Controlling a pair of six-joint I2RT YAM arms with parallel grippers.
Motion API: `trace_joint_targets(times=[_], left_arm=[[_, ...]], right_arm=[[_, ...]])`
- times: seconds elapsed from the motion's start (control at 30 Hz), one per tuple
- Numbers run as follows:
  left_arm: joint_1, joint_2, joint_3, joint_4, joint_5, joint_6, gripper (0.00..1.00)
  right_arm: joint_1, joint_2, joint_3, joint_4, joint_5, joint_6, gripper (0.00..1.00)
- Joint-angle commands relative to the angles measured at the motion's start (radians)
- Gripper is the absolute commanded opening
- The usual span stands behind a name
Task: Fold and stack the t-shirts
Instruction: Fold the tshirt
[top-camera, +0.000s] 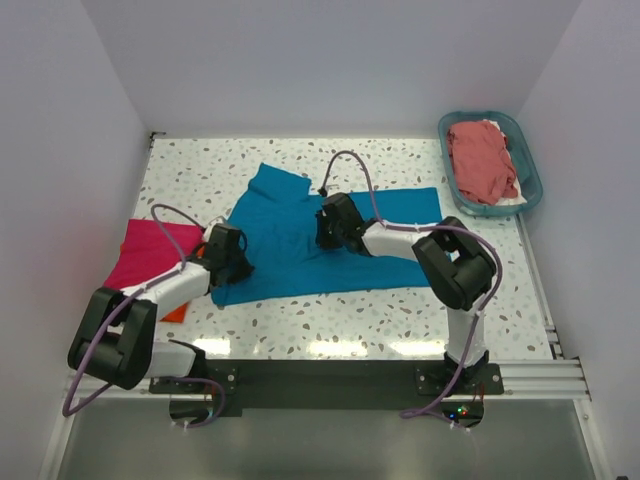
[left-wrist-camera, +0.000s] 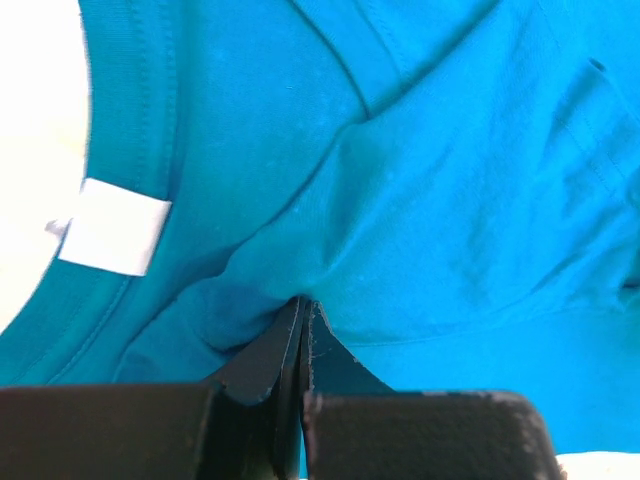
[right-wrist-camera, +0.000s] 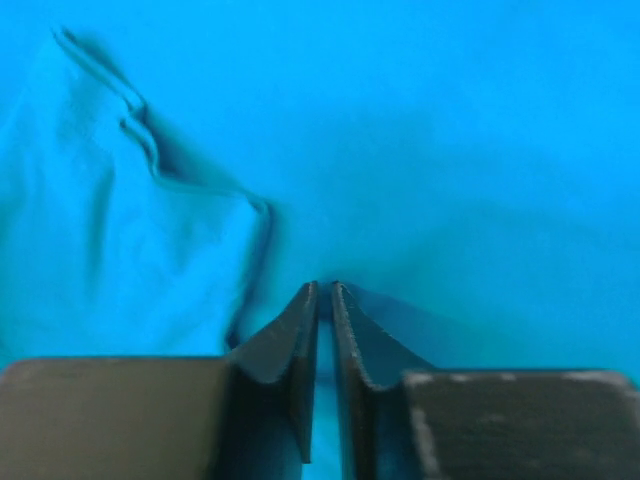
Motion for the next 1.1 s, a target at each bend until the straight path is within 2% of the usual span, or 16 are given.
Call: trace_joint_targets(times=[0.0, 0.27, 0.4, 0.43, 0.57, 0.63, 0.67, 0.7, 0.77, 0.8, 0.87, 0.93, 1.0, 1.07], left_arm=[[-0.003, -0.044, -0.02, -0.096, -0.055, 0.014, 0.0], [-0.002, -0.129, -0.053, -0.174, -0.035, -0.004, 0.0], [-0.002, -0.169, -0.063, -0.182, -0.015, -0.012, 0.0], [-0.002, -0.169, -0.059, -0.183, -0.004, -0.009, 0.0], [-0.002, -0.164, 0.008, -0.197, 0.01, 0.016, 0.0], [-0.002, -0.173, 0.054, -0.188, 0.014, 0.049, 0.1], [-0.002, -0.175, 0.113, -0.18, 0.014, 0.06, 0.17], [-0.002, -0.164, 0.146, -0.159, 0.02, 0.077, 0.31], [-0.002, -0.106, 0.271, -0.099, -0.024, 0.13, 0.47], [-0.002, -0.079, 0.308, -0.055, -0.032, 0.131, 0.51], [0.009, 0.007, 0.437, -0.013, -0.056, 0.206, 0.58], [0.027, 0.176, 0.54, 0.041, -0.066, 0.325, 0.59], [0.049, 0.353, 0.712, 0.035, -0.058, 0.396, 0.59], [0.062, 0.458, 0.855, 0.032, -0.011, 0.485, 0.59]], right_arm=[[0.014, -0.114, -0.168, 0.021, 0.082, 0.051, 0.16], [0.057, -0.237, -0.356, 0.059, 0.11, 0.146, 0.18], [0.056, -0.239, -0.327, 0.043, 0.125, 0.119, 0.34], [0.051, -0.233, -0.306, 0.034, 0.124, 0.106, 0.43], [0.016, -0.21, -0.182, -0.02, 0.091, 0.054, 0.48], [-0.006, -0.208, -0.111, -0.065, 0.084, 0.039, 0.49], [-0.038, -0.213, -0.094, -0.071, 0.073, 0.03, 0.53], [-0.059, -0.213, -0.057, -0.083, 0.058, 0.025, 0.55], [-0.119, -0.204, 0.013, -0.136, 0.036, 0.016, 0.56], [-0.137, -0.201, 0.033, -0.155, 0.038, 0.011, 0.56], [-0.196, -0.193, 0.067, -0.206, 0.056, 0.002, 0.56], [-0.236, -0.181, 0.108, -0.241, 0.061, 0.0, 0.56], [-0.294, -0.182, 0.122, -0.266, 0.064, -0.01, 0.56], [-0.346, -0.193, 0.119, -0.267, 0.068, -0.018, 0.56]])
